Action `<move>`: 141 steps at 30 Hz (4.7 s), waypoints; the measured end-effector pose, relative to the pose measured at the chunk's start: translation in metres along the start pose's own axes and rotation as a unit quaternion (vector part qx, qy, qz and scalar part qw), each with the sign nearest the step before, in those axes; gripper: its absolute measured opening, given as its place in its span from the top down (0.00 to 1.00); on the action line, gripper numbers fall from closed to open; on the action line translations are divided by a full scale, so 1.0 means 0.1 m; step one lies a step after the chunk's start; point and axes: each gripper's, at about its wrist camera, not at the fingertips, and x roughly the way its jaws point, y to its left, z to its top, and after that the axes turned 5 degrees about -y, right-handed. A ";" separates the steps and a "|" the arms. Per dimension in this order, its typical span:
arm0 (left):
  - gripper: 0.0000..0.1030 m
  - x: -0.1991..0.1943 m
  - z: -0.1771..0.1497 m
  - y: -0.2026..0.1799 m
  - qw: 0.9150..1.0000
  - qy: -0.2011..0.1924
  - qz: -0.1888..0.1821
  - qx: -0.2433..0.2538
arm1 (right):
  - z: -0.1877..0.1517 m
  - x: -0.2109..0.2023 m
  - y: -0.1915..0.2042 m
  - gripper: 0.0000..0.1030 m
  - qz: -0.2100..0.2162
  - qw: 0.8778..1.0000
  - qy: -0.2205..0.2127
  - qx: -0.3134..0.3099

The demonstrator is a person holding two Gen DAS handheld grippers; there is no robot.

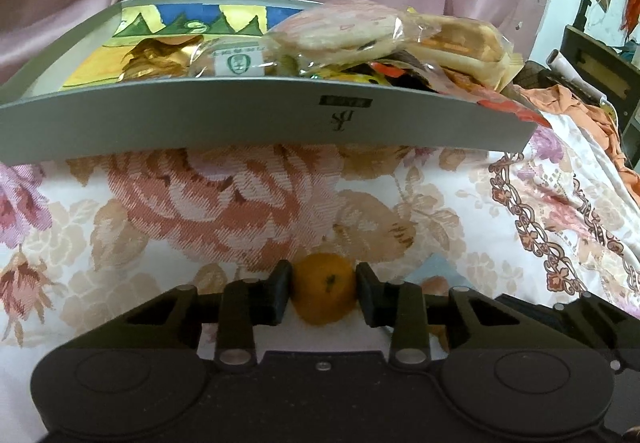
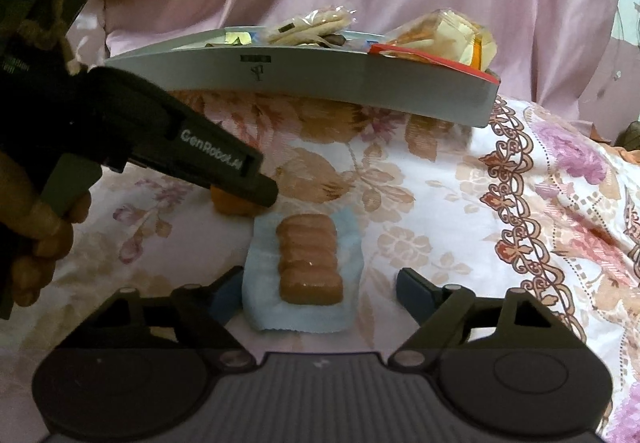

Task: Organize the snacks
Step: 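Grasp the small orange with left tool while right tool grasps the blue-wrapped sweets pack, then lift the orange and sweets pack and carry them over the grey tray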

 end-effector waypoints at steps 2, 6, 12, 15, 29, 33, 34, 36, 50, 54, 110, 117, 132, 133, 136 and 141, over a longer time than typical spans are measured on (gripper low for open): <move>0.64 -0.03 -0.03 0.01 1.000 0.000 0.000 0.002 | 0.00 0.00 0.02 0.25 0.004 1.000 -0.003 -0.005; 0.64 -0.15 -0.13 0.06 1.000 -0.002 0.003 -0.008 | 0.00 -0.02 0.07 0.36 0.015 1.000 -0.008 -0.019; 0.65 -0.39 -0.33 0.12 1.000 -0.001 0.012 -0.026 | 0.00 -0.04 0.09 0.39 0.017 0.999 -0.010 -0.025; 0.65 -0.49 -0.41 0.14 0.999 0.001 0.015 -0.028 | -0.01 -0.07 0.14 0.40 0.026 0.999 -0.011 -0.032; 0.65 -0.94 -0.58 0.32 0.997 0.036 0.034 -0.062 | -0.08 -0.32 0.41 0.40 0.093 0.995 0.015 -0.036; 0.65 -1.13 -0.77 0.37 0.995 0.028 0.031 -0.092 | -0.12 -0.42 0.52 0.40 0.107 0.993 0.020 -0.047; 0.65 -1.16 -0.82 0.36 0.995 0.025 0.030 -0.090 | -0.13 -0.44 0.55 0.40 0.108 0.993 0.022 -0.050; 0.65 -1.19 -0.86 0.33 0.996 0.021 0.031 -0.075 | -0.14 -0.49 0.58 0.40 0.114 0.992 0.027 -0.043; 0.55 -1.19 -0.89 0.32 0.997 0.017 0.020 -0.073 | -0.23 -0.51 0.72 0.21 0.087 0.996 0.013 -0.030; 0.55 -1.18 -0.89 0.32 0.997 0.017 0.019 -0.074 | -0.25 -0.46 0.75 0.16 0.083 0.996 0.009 -0.040; 0.65 -1.23 -0.88 0.37 0.996 -0.004 0.031 -0.087 | -0.29 -0.62 0.96 0.38 0.047 0.989 -0.054 -0.129; 0.65 -1.25 -0.86 0.38 0.995 -0.011 0.033 -0.095 | -0.30 -0.66 1.02 0.38 0.030 0.983 -0.076 -0.165; 0.65 -1.28 -0.82 0.39 0.994 -0.021 0.033 -0.100 | -0.28 -0.69 1.00 0.40 0.015 0.979 -0.095 -0.182; 0.65 -1.29 -0.81 0.39 0.994 -0.023 0.033 -0.100 | -0.28 -0.70 1.01 0.40 0.013 0.977 -0.099 -0.190; 0.65 -1.31 -0.79 0.39 0.994 -0.028 0.033 -0.101 | -0.29 -0.72 1.05 0.40 0.011 0.972 -0.111 -0.206; 0.65 -1.36 -0.74 0.38 0.994 -0.039 0.034 -0.099 | -0.27 -0.76 1.07 0.40 0.002 0.966 -0.135 -0.219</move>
